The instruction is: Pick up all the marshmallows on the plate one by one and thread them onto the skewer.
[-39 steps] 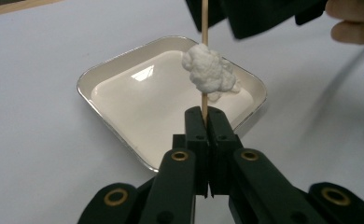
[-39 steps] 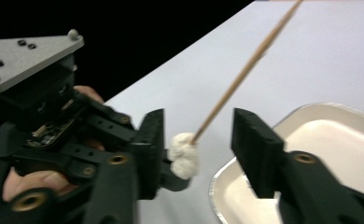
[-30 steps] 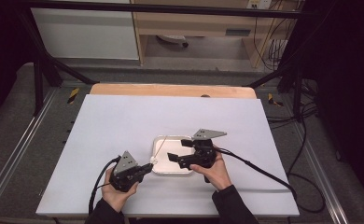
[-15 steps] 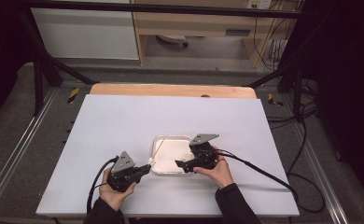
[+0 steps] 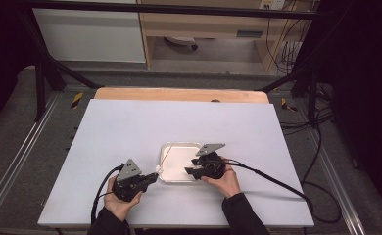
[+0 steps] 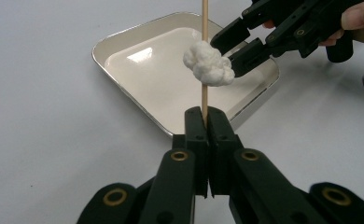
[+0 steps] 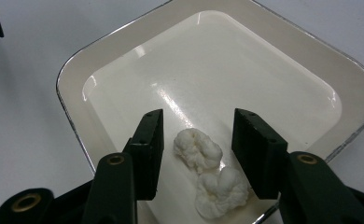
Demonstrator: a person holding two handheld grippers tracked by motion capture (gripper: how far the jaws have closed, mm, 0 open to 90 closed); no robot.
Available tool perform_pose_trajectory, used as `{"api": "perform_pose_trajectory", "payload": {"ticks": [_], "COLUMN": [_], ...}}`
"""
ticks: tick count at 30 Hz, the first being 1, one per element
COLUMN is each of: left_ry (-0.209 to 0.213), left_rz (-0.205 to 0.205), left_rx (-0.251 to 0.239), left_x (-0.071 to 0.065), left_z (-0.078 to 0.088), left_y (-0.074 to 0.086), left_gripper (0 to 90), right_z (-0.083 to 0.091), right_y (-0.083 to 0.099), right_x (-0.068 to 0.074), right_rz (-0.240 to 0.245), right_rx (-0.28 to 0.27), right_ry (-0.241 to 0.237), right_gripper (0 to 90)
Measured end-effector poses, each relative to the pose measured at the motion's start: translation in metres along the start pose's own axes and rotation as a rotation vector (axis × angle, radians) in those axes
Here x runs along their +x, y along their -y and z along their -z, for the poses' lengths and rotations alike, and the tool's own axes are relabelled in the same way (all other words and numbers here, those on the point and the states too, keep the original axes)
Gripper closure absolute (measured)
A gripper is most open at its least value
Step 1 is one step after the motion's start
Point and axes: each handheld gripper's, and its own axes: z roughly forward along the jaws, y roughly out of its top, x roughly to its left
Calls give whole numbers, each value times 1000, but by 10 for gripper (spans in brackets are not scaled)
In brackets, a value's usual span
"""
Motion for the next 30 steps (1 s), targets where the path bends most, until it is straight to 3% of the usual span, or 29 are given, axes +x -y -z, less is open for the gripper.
{"api": "perform_pose_trajectory", "payload": {"ticks": [15, 30], "left_ry": [0, 11], "left_rz": [-4, -7], "left_rx": [4, -3], "left_x": [-1, -2], "left_z": [-1, -2], "left_y": [0, -1], "left_gripper": [887, 888], "right_z": [-1, 4], "right_y": [5, 5], "right_x": [1, -2], "right_rz": [33, -19], "right_rx": [-2, -28], "right_ry": [15, 3], "right_gripper": [687, 754]}}
